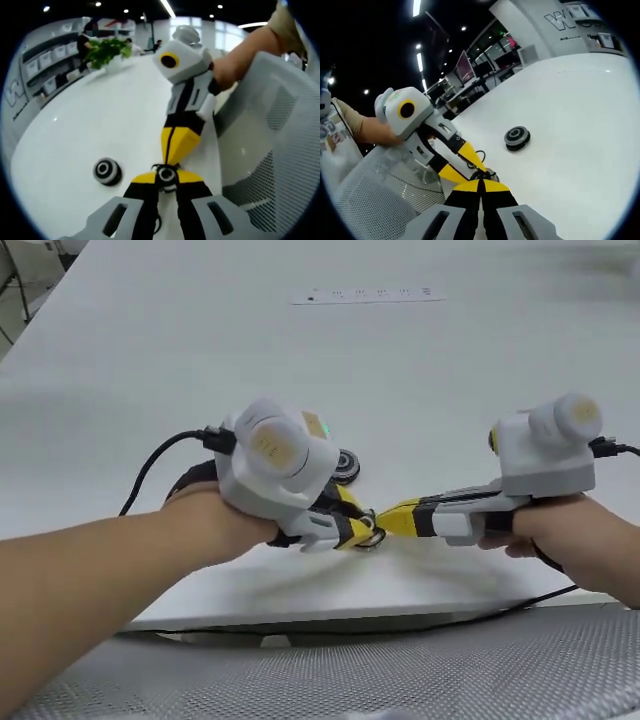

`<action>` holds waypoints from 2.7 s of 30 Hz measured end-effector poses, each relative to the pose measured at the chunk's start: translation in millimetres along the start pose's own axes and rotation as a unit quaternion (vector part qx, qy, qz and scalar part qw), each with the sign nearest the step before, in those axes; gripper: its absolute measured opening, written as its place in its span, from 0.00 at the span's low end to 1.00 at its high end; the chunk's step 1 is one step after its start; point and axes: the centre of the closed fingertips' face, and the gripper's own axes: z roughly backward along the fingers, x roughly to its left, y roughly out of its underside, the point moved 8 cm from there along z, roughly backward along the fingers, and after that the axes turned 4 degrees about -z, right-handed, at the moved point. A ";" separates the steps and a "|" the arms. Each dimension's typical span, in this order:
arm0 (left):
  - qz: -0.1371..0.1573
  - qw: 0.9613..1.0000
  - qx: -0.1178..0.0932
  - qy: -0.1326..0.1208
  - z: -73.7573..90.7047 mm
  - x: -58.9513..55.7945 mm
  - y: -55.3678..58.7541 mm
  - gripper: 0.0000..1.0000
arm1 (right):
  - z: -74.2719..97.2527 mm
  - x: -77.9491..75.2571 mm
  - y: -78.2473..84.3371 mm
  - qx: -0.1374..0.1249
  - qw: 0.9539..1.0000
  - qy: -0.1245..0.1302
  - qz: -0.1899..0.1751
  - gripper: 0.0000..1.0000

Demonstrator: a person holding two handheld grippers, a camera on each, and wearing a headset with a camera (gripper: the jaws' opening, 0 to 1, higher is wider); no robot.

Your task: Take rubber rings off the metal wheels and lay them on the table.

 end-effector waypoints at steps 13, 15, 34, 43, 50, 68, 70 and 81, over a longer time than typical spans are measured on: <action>-0.001 1.000 -0.003 0.004 -0.4 2.2 0.8 0.12 | -0.7 0.7 -0.8 -0.003 1.000 -0.007 0.001 0.00; -0.001 1.000 -0.004 0.004 -0.5 2.2 0.8 0.12 | -0.6 1.1 -0.8 -0.004 1.000 -0.008 0.001 0.00; 0.007 1.000 -0.015 0.000 -1.1 2.0 1.2 0.13 | 2.4 0.7 -3.0 -0.016 1.000 -0.003 -0.001 0.00; 0.012 1.000 -0.018 0.005 -1.8 2.0 0.2 0.14 | 4.1 -2.4 -2.8 -0.016 1.000 0.003 -0.006 0.00; 0.019 0.999 -0.024 0.012 0.8 3.0 -3.6 0.19 | 6.5 -1.4 -4.7 -0.018 1.000 0.007 -0.005 0.00; 0.038 0.998 -0.048 0.013 25.7 3.5 -12.2 0.31 | 11.0 5.9 -11.0 -0.024 1.000 -0.004 -0.002 0.00; 0.038 0.998 -0.051 0.011 30.3 3.1 -13.4 0.33 | 11.3 7.3 -11.8 -0.023 1.000 -0.007 -0.001 0.00; 0.059 0.995 -0.079 -0.006 64.4 4.3 -13.2 0.43 | 12.2 16.1 -22.7 -0.025 0.999 -0.025 0.007 0.00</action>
